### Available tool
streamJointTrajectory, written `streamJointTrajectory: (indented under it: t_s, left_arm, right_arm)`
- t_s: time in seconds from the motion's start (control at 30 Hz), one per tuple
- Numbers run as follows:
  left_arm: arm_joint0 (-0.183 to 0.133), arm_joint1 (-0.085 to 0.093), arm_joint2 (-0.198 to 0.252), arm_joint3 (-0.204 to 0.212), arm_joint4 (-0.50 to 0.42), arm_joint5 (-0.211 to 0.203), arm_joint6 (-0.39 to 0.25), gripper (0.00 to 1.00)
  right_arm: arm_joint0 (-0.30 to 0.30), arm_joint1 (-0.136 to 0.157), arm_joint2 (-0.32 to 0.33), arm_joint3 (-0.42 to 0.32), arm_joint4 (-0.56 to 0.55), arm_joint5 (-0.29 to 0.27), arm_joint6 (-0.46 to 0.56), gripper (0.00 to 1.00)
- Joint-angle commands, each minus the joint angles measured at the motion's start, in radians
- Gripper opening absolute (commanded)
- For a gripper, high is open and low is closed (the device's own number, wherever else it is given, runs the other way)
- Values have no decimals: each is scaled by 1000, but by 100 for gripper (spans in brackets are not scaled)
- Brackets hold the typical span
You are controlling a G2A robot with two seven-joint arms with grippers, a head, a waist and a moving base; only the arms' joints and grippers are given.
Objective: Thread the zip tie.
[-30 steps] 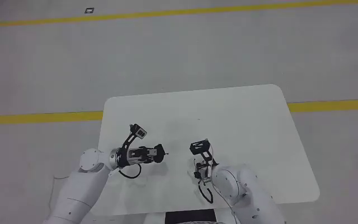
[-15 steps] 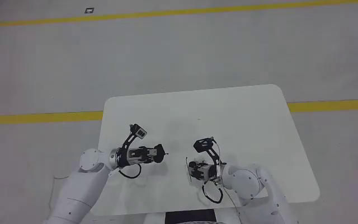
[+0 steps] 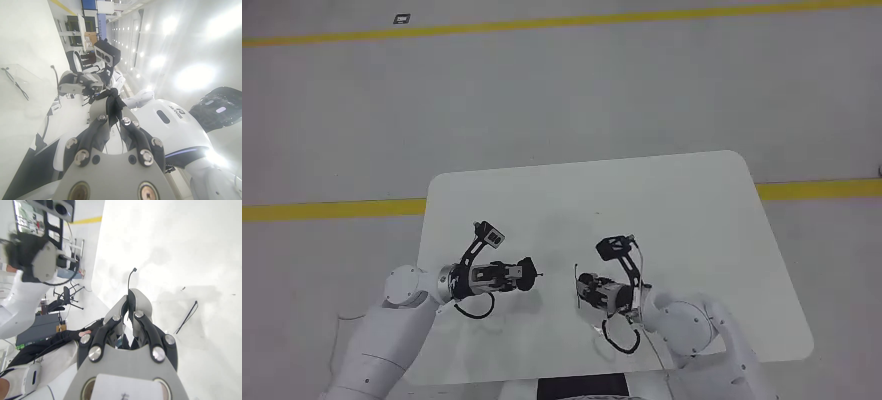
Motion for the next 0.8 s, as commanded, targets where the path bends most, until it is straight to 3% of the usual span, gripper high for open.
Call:
streamJointTrajectory:
  t_s: [0.0,0.17,0.53,0.77]
  left_arm:
    - [0,0,0,0,0,0,0,0]
    - [0,0,0,0,0,0,0,0]
    - [0,0,0,0,0,0,0,0]
    - [0,0,0,0,0,0,0,0]
  right_arm:
    - [-17,0,7,-15,14,8,-80,0]
    - [-82,4,22,-65,31,1,-268,0]
    - [-162,13,-28,-90,-12,-117,-565,0]
    - [-163,13,-30,-90,-16,-122,-572,0]
